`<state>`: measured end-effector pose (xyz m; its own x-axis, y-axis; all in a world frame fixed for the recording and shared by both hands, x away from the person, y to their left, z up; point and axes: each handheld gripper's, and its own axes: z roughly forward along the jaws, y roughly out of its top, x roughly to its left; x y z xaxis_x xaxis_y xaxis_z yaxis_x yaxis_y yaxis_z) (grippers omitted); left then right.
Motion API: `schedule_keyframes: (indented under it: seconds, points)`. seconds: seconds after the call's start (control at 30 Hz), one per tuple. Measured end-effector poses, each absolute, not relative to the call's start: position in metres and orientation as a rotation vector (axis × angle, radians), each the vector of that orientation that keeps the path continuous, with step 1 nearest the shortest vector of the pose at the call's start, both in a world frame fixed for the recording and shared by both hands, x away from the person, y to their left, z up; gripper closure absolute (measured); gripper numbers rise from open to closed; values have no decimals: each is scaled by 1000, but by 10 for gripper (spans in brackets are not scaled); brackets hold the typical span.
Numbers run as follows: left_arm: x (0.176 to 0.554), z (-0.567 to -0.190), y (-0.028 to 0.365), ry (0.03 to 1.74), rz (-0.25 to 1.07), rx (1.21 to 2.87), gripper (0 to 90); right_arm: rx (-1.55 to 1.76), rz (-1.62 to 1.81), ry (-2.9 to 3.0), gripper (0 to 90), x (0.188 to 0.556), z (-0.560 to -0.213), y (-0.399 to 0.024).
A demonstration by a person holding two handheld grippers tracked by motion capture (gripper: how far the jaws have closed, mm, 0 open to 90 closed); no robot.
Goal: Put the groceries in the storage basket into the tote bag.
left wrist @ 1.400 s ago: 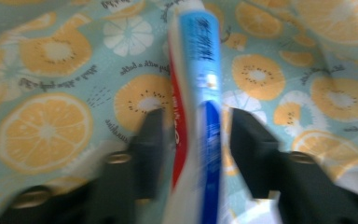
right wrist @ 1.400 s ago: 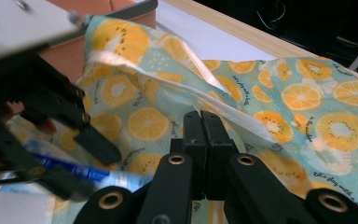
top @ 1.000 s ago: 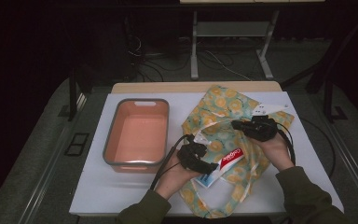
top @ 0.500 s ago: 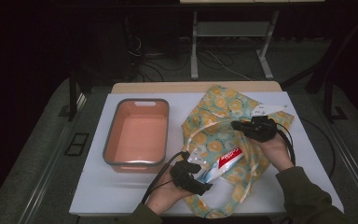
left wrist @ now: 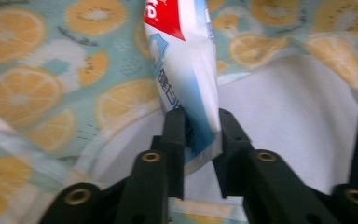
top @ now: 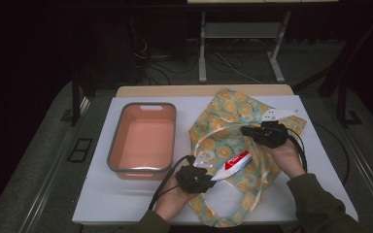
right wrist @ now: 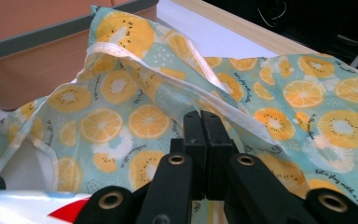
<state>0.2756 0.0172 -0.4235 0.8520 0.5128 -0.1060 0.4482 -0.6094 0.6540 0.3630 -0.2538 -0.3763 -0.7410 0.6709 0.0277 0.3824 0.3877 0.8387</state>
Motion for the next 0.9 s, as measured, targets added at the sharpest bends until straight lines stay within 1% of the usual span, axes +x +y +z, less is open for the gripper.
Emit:
schedule_keyframes:
  seconds: [0.07,0.1,0.13,0.43,0.6,0.9]
  points:
    - [278,-424,17,698,130,2345,849,920,1286,2334,896,363,-377,-254]
    - [279,-425,17,706,122,2329,885,919,1287,2336,896,363,-377,-254]
    - [281,-425,16,712,115,2325,892,918,1285,2337,896,363,-377,-253]
    - [298,-422,-8,737,174,2308,894,919,1289,2339,896,363,-376,-253]
    - [317,-421,-21,764,193,2271,893,922,1293,2337,896,363,-376,-254]
    - [352,-426,-37,844,269,2228,892,922,1299,2336,896,363,-376,-256]
